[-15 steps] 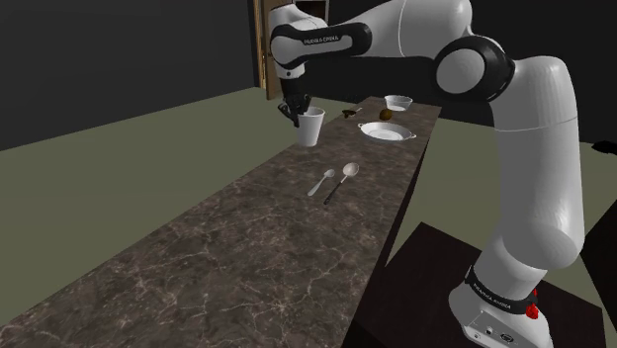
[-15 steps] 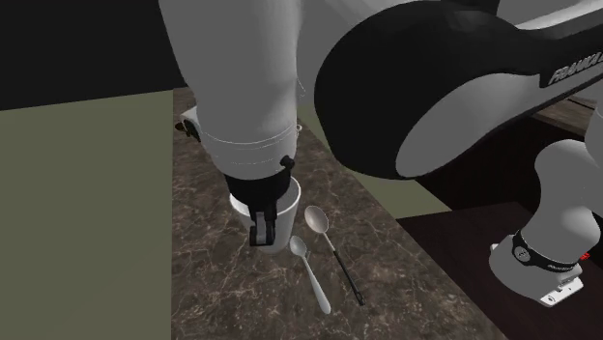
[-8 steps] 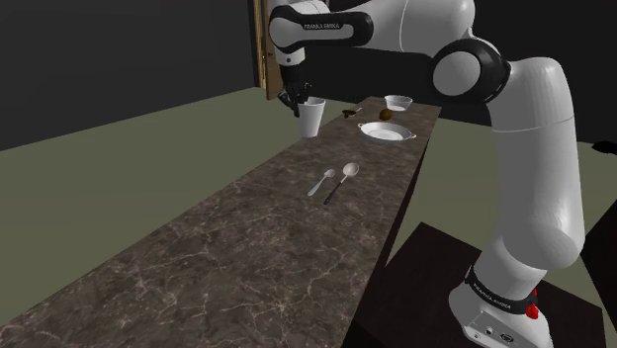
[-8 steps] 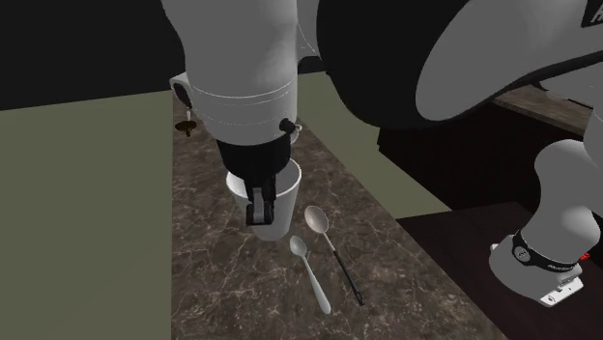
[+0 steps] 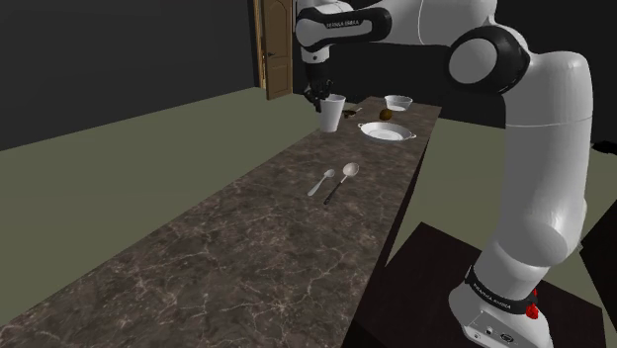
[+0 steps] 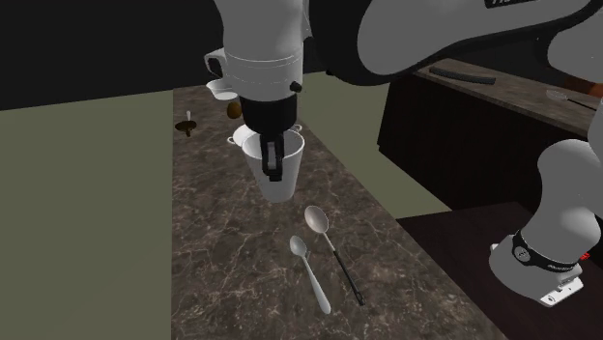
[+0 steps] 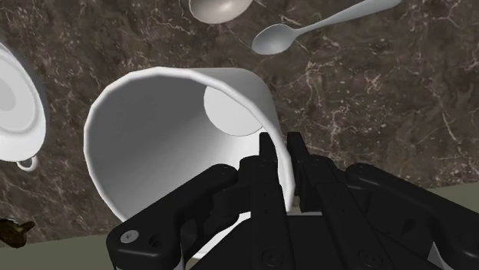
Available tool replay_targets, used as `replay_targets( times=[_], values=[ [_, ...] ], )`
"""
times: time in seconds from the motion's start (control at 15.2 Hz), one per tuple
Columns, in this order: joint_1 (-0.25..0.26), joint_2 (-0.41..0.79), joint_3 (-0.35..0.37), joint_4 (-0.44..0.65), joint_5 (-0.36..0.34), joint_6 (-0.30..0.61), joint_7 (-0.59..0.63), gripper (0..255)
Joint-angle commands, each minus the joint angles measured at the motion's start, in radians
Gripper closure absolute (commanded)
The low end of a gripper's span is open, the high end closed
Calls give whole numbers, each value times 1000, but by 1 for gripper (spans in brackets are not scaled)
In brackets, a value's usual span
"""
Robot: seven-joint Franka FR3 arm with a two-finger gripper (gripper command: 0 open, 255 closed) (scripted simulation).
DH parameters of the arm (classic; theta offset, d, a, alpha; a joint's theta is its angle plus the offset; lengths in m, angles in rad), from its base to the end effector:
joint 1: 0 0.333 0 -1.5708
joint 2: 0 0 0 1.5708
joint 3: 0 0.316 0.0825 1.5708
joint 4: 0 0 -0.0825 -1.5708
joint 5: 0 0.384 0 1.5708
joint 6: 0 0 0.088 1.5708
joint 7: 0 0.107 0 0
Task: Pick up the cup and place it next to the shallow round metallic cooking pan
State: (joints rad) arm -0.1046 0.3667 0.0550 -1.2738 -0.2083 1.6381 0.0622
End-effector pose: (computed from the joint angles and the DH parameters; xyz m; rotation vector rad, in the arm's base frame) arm 0.6646 -0.0606 0.5488 2.9497 -0.1494 -0.0013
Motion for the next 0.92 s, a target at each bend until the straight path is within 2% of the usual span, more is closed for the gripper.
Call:
replay_targets(
  times=[0.0, 0.4, 0.86],
  values=[
    [-31, -22, -12, -27, 5, 15, -42, 255],
    [-120, -51, -53, -75, 21, 56, -165, 255],
    [-223, -37, -101, -59, 43, 82, -313, 255]
  ],
)
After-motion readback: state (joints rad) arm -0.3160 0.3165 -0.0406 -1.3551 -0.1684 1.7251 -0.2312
